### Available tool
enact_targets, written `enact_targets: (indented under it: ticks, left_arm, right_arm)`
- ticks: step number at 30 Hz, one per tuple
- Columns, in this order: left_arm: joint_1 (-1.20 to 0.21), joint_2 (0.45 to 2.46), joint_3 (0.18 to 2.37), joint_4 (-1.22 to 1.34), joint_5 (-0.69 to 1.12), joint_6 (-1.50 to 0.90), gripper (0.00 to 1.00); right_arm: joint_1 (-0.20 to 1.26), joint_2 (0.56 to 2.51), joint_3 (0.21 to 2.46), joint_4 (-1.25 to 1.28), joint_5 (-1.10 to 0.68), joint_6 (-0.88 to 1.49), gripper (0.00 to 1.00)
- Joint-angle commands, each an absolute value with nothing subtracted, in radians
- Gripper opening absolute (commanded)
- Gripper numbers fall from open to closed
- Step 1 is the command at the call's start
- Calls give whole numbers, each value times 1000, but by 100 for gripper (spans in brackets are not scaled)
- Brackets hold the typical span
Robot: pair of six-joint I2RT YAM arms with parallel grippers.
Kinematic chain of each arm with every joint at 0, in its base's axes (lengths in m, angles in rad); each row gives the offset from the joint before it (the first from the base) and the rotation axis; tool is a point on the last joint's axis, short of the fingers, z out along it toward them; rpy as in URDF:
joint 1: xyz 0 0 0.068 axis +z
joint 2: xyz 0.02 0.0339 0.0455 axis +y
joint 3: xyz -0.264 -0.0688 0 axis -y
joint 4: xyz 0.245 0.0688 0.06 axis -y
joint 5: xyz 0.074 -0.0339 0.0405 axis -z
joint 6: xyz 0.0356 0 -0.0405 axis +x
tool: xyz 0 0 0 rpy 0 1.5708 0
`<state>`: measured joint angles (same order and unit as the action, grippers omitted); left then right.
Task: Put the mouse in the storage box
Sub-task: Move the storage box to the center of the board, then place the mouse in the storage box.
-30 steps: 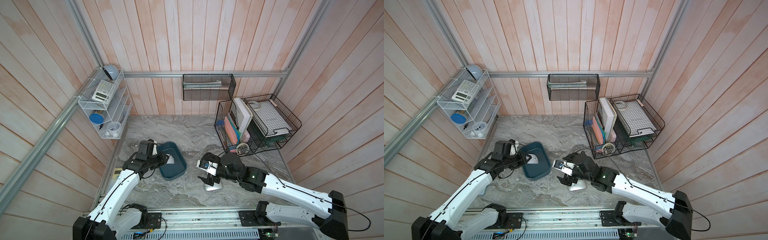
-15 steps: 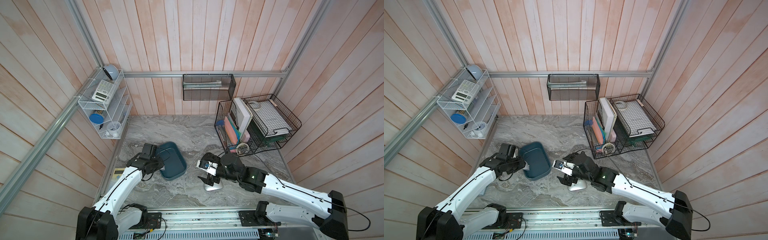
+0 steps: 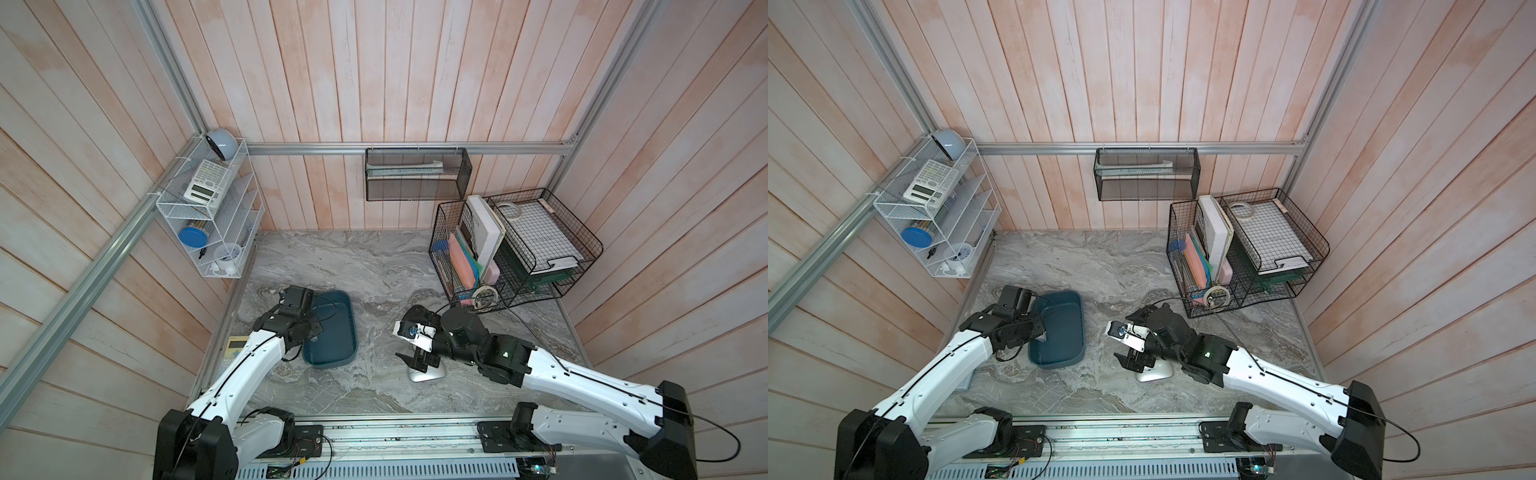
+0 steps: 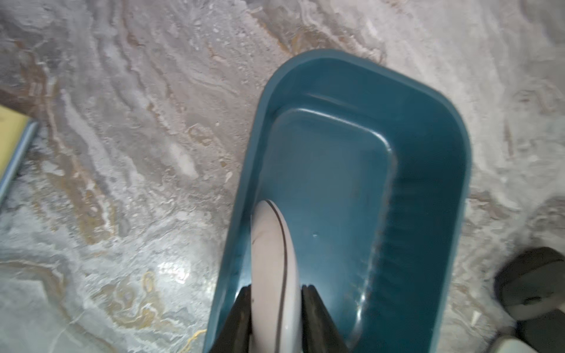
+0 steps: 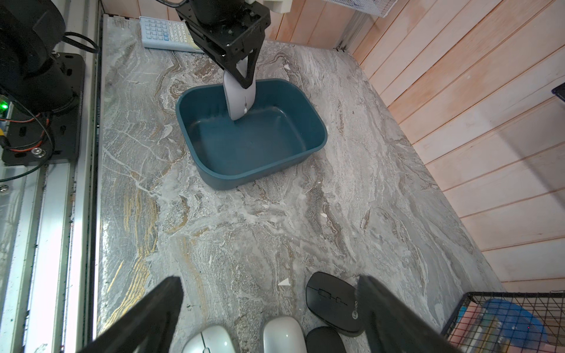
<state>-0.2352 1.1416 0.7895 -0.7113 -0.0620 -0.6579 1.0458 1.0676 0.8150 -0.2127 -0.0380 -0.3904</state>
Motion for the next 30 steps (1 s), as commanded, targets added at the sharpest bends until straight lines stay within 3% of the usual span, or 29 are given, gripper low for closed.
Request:
enact_targets:
  ticks: [1, 4, 11, 21, 30]
  left_arm:
    - [-231, 1136, 797, -518, 135, -630, 0]
    - [-231, 1165, 803, -420, 191, -625, 0]
    - [-204, 1322, 921, -453, 210, -601, 0]
    - [-118, 1454, 949, -379, 406, -615, 0]
    - [-75, 1529, 973, -434, 392, -596, 0]
  right_arm:
    - [1050, 1064, 805, -200, -31, -387, 96]
    - [1051, 1065, 803, -204, -30, -383, 96]
    - [1051, 1058, 796, -207, -29, -386, 96]
    - [1051, 1066, 794, -213, -30, -382, 96]
    - [1053, 1081, 797, -212, -35, -381, 96]
